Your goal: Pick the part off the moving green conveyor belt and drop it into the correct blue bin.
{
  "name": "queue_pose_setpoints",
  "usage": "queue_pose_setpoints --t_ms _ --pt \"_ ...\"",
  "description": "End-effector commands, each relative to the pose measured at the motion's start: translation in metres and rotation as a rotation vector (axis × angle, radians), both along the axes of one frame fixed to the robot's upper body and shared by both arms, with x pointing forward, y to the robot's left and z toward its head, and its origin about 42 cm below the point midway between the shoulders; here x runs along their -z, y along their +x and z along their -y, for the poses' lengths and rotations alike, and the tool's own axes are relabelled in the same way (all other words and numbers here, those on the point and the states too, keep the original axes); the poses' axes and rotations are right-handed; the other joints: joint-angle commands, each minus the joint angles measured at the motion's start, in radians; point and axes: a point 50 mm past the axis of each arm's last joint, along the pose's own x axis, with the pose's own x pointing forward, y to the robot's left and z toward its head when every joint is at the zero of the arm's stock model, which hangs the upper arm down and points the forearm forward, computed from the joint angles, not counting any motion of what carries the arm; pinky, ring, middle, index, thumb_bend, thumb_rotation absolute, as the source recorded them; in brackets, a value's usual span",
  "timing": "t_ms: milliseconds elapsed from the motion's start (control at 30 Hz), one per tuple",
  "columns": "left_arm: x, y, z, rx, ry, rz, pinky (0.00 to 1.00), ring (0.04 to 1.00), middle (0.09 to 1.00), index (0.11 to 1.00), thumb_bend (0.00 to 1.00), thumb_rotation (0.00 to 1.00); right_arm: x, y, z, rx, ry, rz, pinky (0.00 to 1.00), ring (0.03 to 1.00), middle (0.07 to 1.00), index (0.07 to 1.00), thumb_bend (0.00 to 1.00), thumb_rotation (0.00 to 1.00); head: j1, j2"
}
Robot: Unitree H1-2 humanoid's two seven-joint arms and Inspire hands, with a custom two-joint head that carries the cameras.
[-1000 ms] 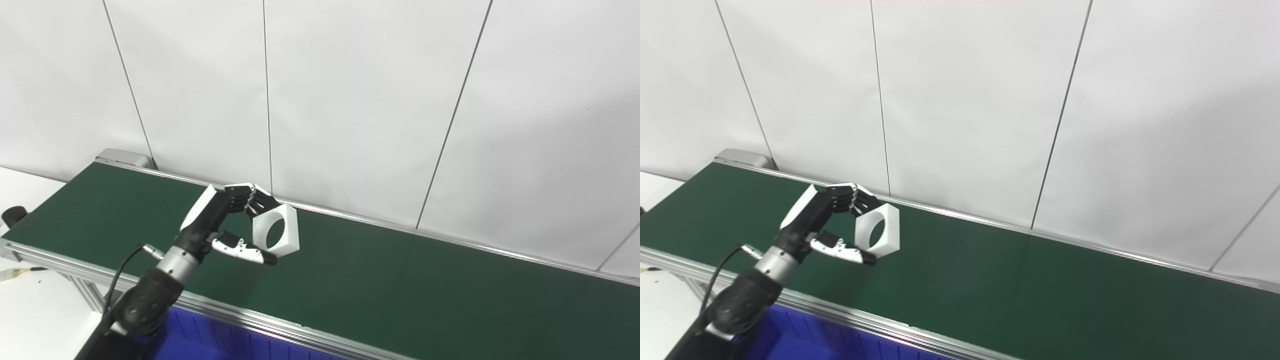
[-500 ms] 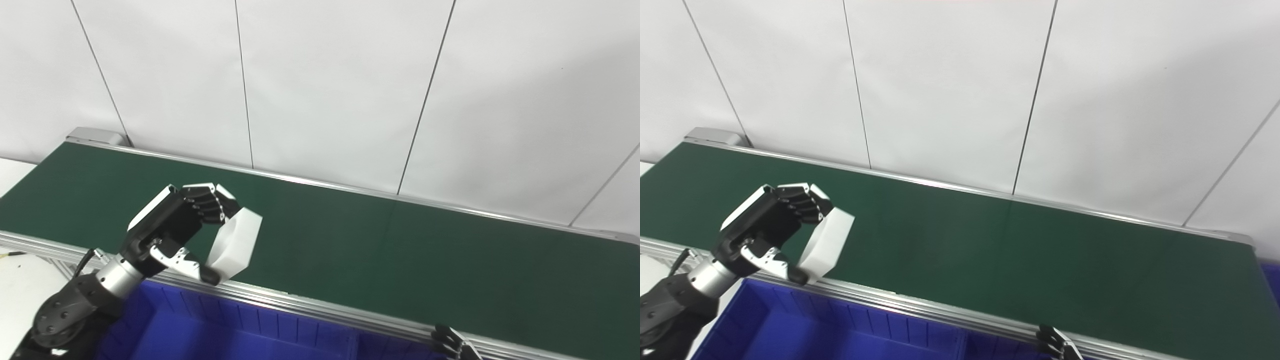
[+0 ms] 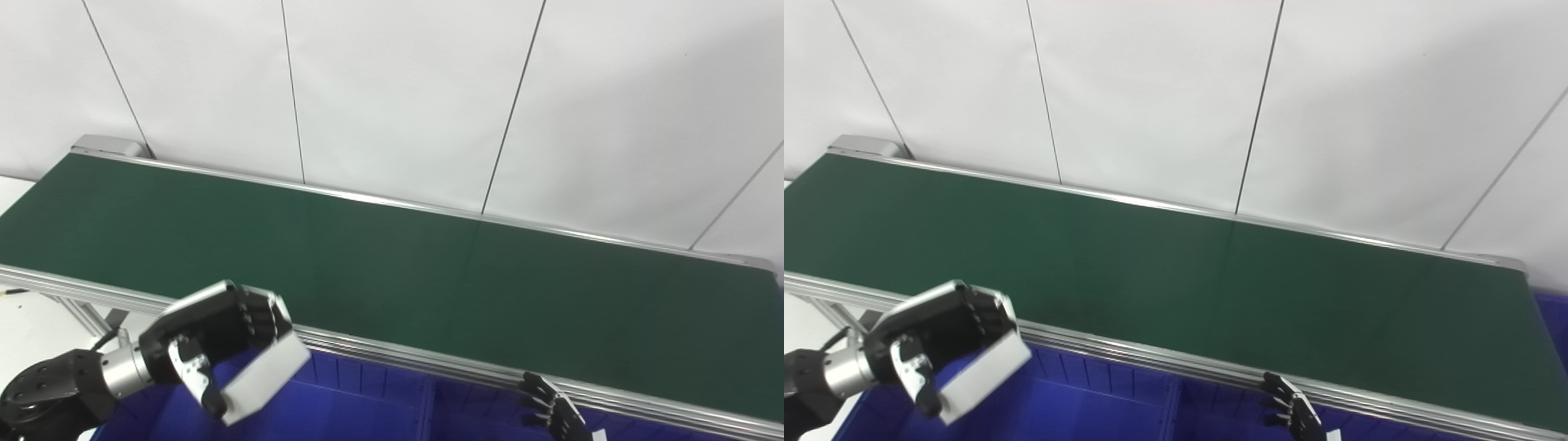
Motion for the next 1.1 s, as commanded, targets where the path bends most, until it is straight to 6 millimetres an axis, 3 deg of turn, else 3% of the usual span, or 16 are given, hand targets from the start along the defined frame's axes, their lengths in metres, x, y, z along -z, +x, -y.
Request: queue_pose_setpoints --t_ms 0,200,300,500,600,800,933,1067 --pt "-0.005 0.006 0.0 0.033 0.106 0.026 0.21 0.396 0.464 0.508 0.5 0.0 -0.012 0.004 -0.004 -0.023 0.021 0.074 0.57 0.678 0.74 0.758 0.69 0.02 -0.002 0.005" --pt "0.015 0.004 0.011 -0.041 0.352 0.007 0.17 0.372 0.462 0.518 0.5 0.0 -0.015 0.005 -0.005 -0.03 0.023 0.083 0.56 0.675 0.736 0.754 0.69 0.02 0.004 0.032" --pt "0.031 -0.001 0.022 -0.137 0.487 -0.012 0.22 0.377 0.453 0.52 0.5 0.0 -0.019 0.006 -0.005 -0.033 0.023 0.096 0.55 0.667 0.733 0.753 0.69 0.04 0.008 0.042" --pt "0.071 -0.006 0.037 -0.334 0.619 -0.02 0.26 0.389 0.463 0.518 0.5 0.0 -0.021 0.006 -0.005 -0.043 0.032 0.099 0.57 0.676 0.735 0.757 0.69 0.03 0.009 0.049" --pt "0.087 -0.009 0.044 -0.454 0.655 -0.022 0.33 0.415 0.483 0.513 0.5 0.0 -0.022 0.006 -0.005 -0.045 0.032 0.102 0.56 0.669 0.731 0.755 0.69 0.02 0.008 0.057" --pt "0.115 -0.005 0.061 -0.551 0.808 0.157 0.38 0.44 0.483 0.496 0.5 0.0 -0.023 0.006 -0.004 -0.043 0.025 0.102 0.54 0.662 0.729 0.756 0.69 0.06 0.025 0.07" --pt "0.122 0.003 0.071 -0.555 0.85 0.198 0.46 0.442 0.487 0.485 0.48 0.0 -0.022 0.009 -0.005 -0.05 0.022 0.102 0.57 0.67 0.727 0.753 0.68 0.03 0.036 0.08" --pt "0.122 0.005 0.075 -0.528 0.895 0.215 0.45 0.438 0.485 0.495 0.48 0.0 -0.024 0.009 -0.004 -0.048 0.026 0.105 0.56 0.668 0.729 0.752 0.68 0.01 0.042 0.081"
